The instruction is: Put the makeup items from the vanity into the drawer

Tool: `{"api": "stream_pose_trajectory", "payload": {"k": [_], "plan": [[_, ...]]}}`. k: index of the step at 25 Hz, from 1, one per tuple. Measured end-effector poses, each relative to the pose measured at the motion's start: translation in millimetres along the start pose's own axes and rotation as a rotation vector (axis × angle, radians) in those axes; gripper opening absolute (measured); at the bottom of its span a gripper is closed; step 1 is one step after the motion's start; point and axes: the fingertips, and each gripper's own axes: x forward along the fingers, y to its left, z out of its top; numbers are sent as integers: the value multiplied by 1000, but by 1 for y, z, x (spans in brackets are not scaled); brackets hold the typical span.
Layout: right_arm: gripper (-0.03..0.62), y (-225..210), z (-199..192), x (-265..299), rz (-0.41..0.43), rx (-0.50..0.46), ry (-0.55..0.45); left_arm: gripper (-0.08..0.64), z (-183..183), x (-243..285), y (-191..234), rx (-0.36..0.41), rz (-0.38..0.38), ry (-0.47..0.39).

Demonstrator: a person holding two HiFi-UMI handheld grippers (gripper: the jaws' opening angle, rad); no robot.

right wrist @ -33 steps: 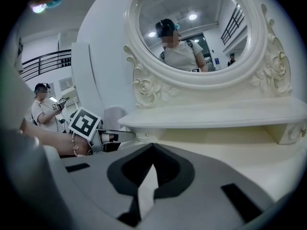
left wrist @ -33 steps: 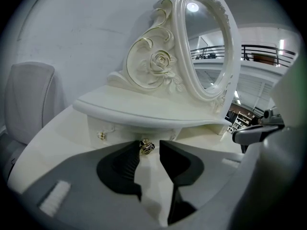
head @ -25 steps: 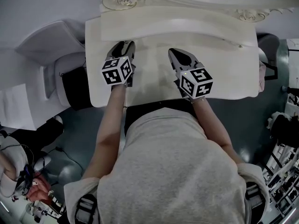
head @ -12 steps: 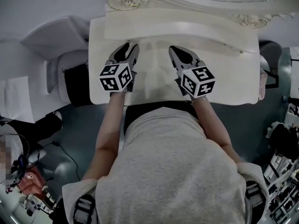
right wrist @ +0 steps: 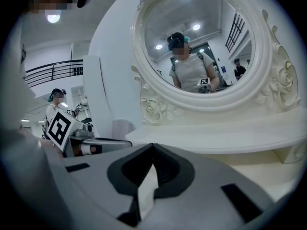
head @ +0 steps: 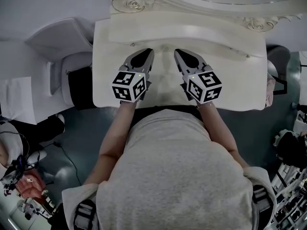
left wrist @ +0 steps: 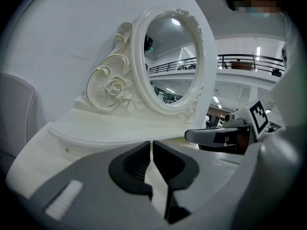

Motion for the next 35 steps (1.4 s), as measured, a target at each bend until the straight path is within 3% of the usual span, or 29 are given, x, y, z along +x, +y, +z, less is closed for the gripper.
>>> {"api": "stream_pose_trajectory", "payload": {"k": [6, 13, 20, 35], "plan": [[8, -1, 3, -5, 5, 5, -14, 9, -7, 3, -12, 33, 2, 65], [8, 6, 1, -6, 5, -4, -11, 9, -4, 1, -21, 24, -38, 29], [8, 13, -9, -3, -8, -75, 26, 8, -17, 1, -20, 39, -3, 44], [8, 16, -19, -3, -15, -98, 66, 9, -18, -3, -27, 40, -24, 44]]}}
